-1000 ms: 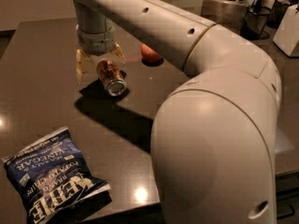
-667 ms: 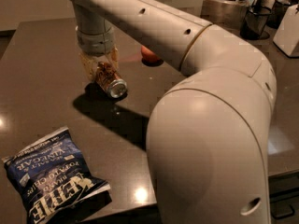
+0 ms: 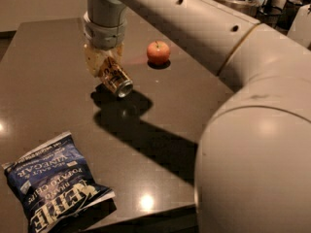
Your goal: Place orange can upright
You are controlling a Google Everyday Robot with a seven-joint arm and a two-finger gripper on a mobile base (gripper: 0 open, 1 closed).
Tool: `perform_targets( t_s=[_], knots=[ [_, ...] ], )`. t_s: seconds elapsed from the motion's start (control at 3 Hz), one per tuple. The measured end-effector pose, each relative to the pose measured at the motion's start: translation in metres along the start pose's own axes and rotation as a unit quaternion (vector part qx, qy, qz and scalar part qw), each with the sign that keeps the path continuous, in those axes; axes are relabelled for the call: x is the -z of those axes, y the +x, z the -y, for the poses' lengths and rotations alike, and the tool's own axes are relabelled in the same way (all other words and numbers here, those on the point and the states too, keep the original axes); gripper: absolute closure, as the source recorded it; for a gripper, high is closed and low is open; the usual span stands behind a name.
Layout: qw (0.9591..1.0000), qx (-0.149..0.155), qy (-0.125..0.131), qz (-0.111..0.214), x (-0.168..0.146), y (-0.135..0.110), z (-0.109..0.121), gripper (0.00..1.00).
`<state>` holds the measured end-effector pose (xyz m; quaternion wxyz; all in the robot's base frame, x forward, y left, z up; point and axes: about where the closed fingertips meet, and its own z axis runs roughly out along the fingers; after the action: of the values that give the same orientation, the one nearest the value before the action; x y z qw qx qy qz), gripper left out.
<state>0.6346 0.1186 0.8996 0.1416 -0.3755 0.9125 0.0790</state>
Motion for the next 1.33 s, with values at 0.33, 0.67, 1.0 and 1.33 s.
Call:
perform_targets(
  t_s=[0.33,0.67,1.0,1.33],
  knots=[
    [0.9979,0.011,-0.027,0.058,0.021,0.004,0.001,1.0],
    [0.9856,0.032,-0.065,0.153,0.048,0.018,0.001,1.0],
    [0.9693,0.041,-0.08,0.229,0.063,0.029,0.009,1.0],
    [0.9467,0.044,-0.083,0.308,0.078,0.04,0.02,1.0]
  ],
)
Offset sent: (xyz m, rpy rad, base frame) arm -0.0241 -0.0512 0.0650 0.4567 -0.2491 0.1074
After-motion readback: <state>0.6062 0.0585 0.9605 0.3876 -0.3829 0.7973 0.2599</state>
